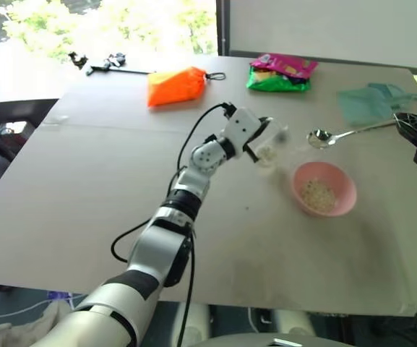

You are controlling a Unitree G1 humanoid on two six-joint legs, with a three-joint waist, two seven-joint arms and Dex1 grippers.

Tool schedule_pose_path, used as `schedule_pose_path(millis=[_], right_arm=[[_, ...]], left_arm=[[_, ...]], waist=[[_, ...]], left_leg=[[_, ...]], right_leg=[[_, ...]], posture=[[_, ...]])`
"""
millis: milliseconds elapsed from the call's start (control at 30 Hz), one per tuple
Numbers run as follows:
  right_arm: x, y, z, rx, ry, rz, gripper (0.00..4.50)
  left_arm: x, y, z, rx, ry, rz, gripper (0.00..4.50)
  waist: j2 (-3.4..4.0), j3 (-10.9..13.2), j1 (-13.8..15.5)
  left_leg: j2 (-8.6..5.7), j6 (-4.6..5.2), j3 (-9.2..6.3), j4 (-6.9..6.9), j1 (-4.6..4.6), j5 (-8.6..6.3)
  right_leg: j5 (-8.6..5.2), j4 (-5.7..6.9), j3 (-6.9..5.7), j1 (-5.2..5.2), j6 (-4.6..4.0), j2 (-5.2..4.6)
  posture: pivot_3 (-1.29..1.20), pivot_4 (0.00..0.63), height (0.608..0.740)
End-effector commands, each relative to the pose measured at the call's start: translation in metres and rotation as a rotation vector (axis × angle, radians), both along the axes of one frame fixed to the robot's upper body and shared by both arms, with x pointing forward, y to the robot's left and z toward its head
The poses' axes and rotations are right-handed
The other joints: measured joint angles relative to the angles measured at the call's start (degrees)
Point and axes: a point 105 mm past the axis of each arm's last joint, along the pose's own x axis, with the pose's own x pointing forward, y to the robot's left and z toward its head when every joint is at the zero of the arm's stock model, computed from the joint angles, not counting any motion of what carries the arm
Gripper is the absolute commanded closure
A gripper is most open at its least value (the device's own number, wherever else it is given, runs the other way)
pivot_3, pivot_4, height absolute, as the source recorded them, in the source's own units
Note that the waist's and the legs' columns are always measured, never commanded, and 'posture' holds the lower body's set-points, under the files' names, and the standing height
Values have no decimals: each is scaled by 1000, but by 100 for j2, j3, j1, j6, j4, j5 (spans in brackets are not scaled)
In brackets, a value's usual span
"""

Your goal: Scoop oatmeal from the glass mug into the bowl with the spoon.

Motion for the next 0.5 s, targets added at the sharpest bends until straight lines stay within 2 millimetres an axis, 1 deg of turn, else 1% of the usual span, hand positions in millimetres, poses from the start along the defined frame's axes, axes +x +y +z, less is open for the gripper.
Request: schedule_pose_path(millis=[33,133,200,300,400,467,500], right_arm=[[-19,3,12,-105,-62,37,4500],[-23,12,1,-177,-18,67,4500],[-26,20,-6,-256,28,91,4500],[-26,26,-5,-347,43,92,4500],[-26,38,-1,-664,-7,109,4500],[-28,53,4,-951,-89,143,4500],[-28,59,7,-1037,-130,163,4500]], left_arm=[[5,3,20,-6,-81,47,4451],[7,7,24,-27,-88,80,4451],[8,9,27,-37,-96,88,4451],[7,12,30,-42,-106,91,4451],[6,17,32,-48,-116,95,4451],[4,21,35,-56,-127,98,4451],[3,22,37,-61,-130,100,4451]], waist=[[1,0,12],[1,0,4],[1,-1,4],[1,-1,4],[5,-1,5],[6,-2,6],[6,-2,5]], left_leg=[[0,0,-1,0,0,0],[0,1,-1,1,3,-1],[0,1,-1,1,6,-1],[0,1,-1,2,7,-1],[-1,1,-1,4,6,-1],[-2,1,-5,3,5,-1],[-1,1,-8,2,5,-1]], right_leg=[[0,0,0,0,0,0],[0,1,2,2,0,0],[0,3,4,3,1,1],[0,4,5,4,1,1],[0,3,5,4,1,1],[-1,2,5,3,2,2],[-1,2,4,2,3,3]], posture=[[0,150,740],[0,150,740],[0,150,740],[0,150,740],[0,150,740],[0,150,740],[0,150,740]])
